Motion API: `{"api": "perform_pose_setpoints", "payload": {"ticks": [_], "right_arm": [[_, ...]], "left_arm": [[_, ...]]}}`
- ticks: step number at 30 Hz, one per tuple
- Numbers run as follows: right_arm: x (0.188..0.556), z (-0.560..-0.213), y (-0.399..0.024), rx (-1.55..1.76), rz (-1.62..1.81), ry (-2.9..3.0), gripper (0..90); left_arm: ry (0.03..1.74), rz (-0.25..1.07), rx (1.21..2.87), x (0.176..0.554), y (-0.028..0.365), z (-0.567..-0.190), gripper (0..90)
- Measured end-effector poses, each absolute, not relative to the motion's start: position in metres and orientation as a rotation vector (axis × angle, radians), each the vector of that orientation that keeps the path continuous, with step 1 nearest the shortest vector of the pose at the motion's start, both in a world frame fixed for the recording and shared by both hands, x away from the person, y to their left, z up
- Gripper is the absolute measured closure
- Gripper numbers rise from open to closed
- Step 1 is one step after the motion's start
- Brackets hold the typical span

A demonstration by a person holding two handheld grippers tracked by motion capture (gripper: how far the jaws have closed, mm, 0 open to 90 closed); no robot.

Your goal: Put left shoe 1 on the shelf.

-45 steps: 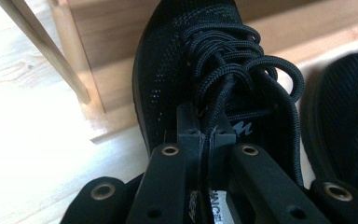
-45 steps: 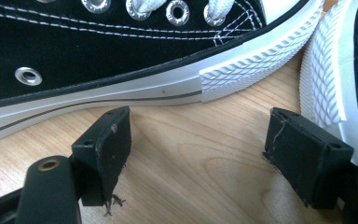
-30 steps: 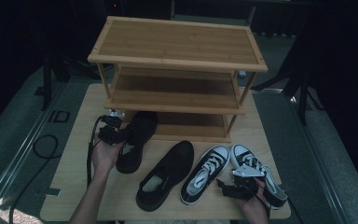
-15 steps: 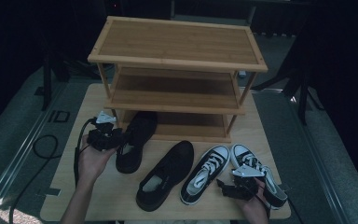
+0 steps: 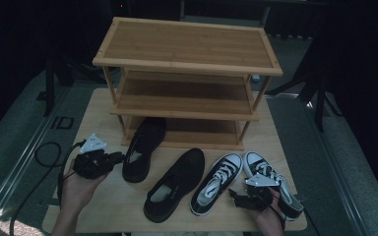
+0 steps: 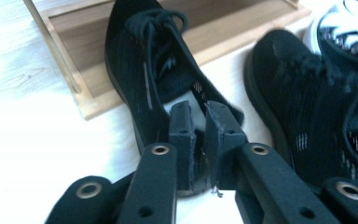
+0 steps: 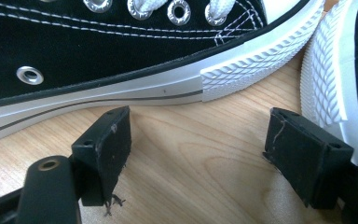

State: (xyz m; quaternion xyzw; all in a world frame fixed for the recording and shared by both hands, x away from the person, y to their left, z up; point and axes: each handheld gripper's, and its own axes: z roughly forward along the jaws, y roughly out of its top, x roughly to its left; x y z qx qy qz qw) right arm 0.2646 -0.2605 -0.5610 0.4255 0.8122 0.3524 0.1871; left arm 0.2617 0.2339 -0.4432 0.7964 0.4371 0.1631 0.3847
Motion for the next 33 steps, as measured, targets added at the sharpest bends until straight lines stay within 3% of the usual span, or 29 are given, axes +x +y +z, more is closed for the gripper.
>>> {"api": "perform_pose_setpoints", "payload": {"ticks": [5, 25, 33], "right_arm": [[0.265, -0.561, -0.261, 1.197, 0.99, 2.287, 22.4], [0.265, -0.561, -0.261, 1.198, 0.991, 2.287, 22.4], [0.265, -0.561, -0.261, 1.198, 0.991, 2.287, 22.4]], "left_arm": [[1.126, 0.407, 2.028, 0.25, 0.238, -0.453, 89.8], [1.155, 0.384, 2.248, 0.246, 0.211, -0.523, 89.8], [1.181, 0.367, 2.283, 0.253, 0.204, -0.534, 89.8]]}}
